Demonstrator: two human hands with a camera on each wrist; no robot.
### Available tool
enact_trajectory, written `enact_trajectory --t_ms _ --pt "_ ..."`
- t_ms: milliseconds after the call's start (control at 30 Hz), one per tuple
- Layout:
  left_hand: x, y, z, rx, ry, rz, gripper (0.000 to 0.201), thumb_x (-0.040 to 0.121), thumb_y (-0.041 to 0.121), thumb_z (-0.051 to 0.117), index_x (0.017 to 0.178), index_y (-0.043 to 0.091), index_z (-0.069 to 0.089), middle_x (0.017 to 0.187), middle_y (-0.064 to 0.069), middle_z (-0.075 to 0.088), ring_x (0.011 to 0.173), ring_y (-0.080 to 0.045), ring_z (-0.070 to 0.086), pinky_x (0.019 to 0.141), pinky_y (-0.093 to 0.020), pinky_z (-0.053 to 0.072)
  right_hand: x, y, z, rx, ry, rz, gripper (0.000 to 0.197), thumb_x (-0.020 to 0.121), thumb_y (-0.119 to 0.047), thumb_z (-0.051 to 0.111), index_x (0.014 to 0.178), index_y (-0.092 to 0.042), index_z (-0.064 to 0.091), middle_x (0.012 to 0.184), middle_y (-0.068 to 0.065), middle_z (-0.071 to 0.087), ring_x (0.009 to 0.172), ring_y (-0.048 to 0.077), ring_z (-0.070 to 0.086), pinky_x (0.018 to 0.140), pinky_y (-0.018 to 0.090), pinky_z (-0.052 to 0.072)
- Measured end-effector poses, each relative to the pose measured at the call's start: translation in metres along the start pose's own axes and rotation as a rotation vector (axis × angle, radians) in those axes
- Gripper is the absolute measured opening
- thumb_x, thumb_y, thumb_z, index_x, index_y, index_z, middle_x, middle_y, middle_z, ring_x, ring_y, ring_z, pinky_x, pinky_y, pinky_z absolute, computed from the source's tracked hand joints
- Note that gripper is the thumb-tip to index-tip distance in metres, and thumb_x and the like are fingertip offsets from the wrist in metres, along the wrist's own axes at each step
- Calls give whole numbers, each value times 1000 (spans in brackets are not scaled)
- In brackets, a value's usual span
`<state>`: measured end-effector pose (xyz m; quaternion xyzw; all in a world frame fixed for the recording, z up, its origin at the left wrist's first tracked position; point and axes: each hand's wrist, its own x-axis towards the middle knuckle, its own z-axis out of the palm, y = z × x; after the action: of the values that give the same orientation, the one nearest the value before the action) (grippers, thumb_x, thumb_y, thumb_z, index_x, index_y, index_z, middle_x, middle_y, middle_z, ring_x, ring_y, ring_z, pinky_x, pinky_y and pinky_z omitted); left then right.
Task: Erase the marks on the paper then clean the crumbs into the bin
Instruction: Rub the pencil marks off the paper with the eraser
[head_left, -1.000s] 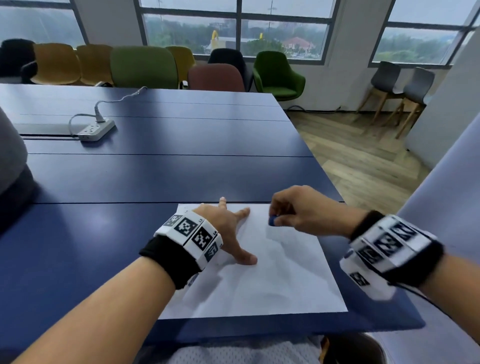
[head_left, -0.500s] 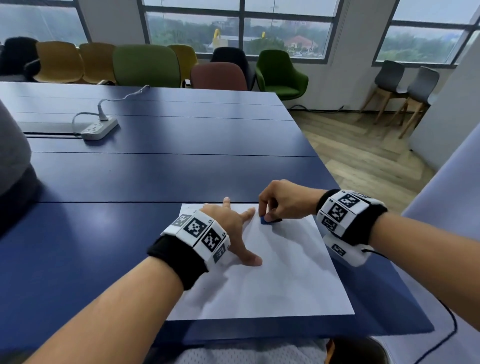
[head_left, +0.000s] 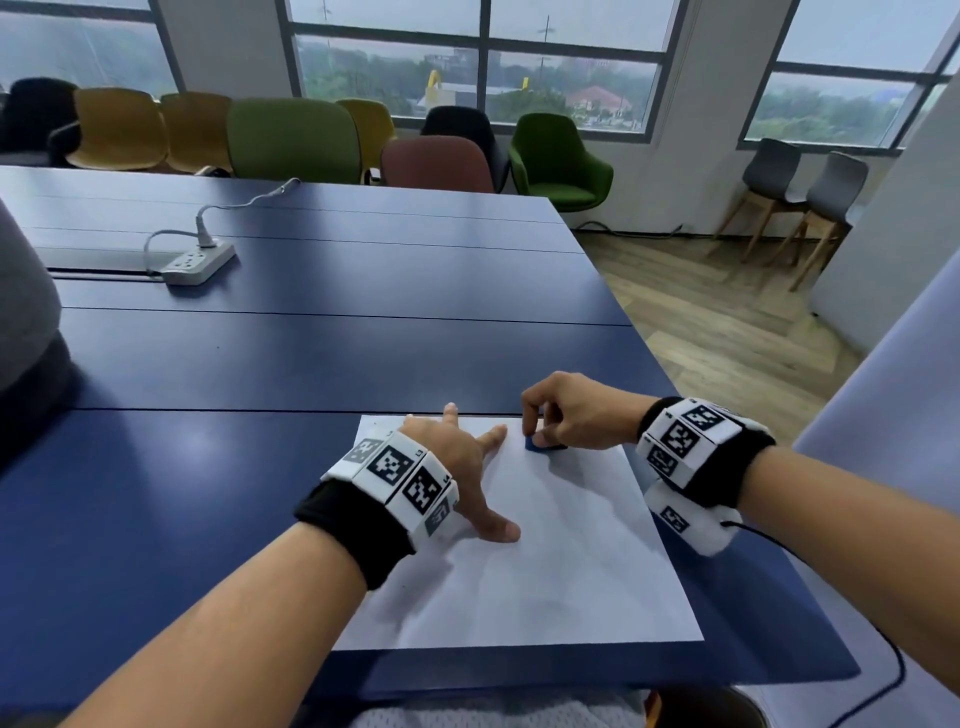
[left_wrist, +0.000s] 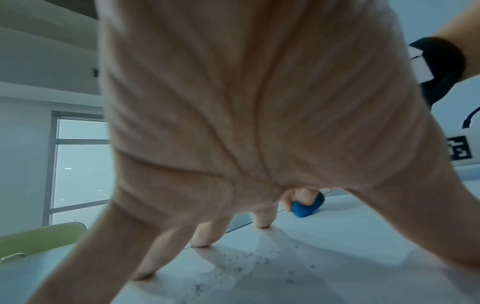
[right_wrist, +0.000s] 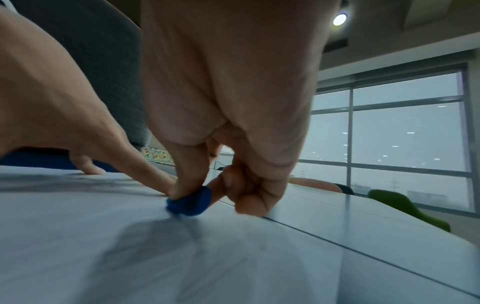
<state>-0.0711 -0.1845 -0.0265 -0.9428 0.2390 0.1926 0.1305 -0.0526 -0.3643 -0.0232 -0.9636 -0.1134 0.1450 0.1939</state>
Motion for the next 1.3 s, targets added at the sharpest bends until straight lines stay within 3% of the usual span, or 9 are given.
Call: enact_trajectory --t_ms 100,267,433,600,767,933,1100,1233,1300 --pt "-1 0 0 -7 -15 -4 119 63 87 57 153 44 -8 163 -15 -5 138 -41 36 103 -38 36 -6 -2 -2 -36 -134 -9 5 85 -17 68 83 -22 67 66 -10 60 58 3 53 53 14 39" --pt "-2 0 -1 -12 -16 -1 119 64 86 58 153 43 -9 163 -16 -6 137 -41 37 105 -39 35 0 -1 3 15 61 33 4 85 -15 68 84 -18 66 67 -8 56 62 6 53 57 18 41" --pt "-2 0 -1 -9 -14 -3 119 64 86 57 153 43 -8 163 -16 -5 139 -41 34 105 -40 34 -15 -5 5 8 -137 -13 5 84 -18 68 84 -22 69 65 -8 62 56 2 55 57 17 42" --pt "-2 -1 1 1 14 2 118 64 88 56 154 43 -5 163 -17 -2 135 -40 39 101 -38 36 4 -11 1 -17 51 11 6 85 -17 69 89 -16 66 69 -12 53 62 1 49 55 16 36" --pt "-1 -1 3 -3 10 0 118 63 88 56 153 45 -6 163 -18 -2 136 -42 38 100 -38 36 -7 -14 7 19 -143 -79 7 83 -14 70 81 -21 67 65 -8 60 56 3 53 55 14 42" --pt "1 -2 2 -3 10 -5 119 62 89 56 153 45 -7 163 -16 -3 135 -43 39 102 -39 37 4 -9 6 6 77 4 5 84 -17 70 89 -15 69 69 -9 56 61 2 52 59 19 41" --pt "1 -1 4 -9 3 -8 120 60 89 57 153 45 -7 163 -17 -2 135 -44 37 101 -38 37 -14 -13 8 -13 -167 -69 6 83 -16 70 82 -22 68 64 -10 62 55 1 55 55 13 43" --pt "1 -1 3 -8 8 -13 120 61 89 56 152 46 -8 163 -15 -3 135 -42 38 101 -38 37 -5 -7 8 -7 26 -1 3 85 -17 68 88 -17 66 67 -7 59 59 3 53 58 16 39" --pt "0 0 2 2 4 -10 120 61 89 56 153 45 -8 163 -16 -3 135 -42 38 101 -38 37 -10 -4 12 31 17 -17 4 84 -17 68 84 -18 65 64 -8 57 57 4 52 58 19 42"
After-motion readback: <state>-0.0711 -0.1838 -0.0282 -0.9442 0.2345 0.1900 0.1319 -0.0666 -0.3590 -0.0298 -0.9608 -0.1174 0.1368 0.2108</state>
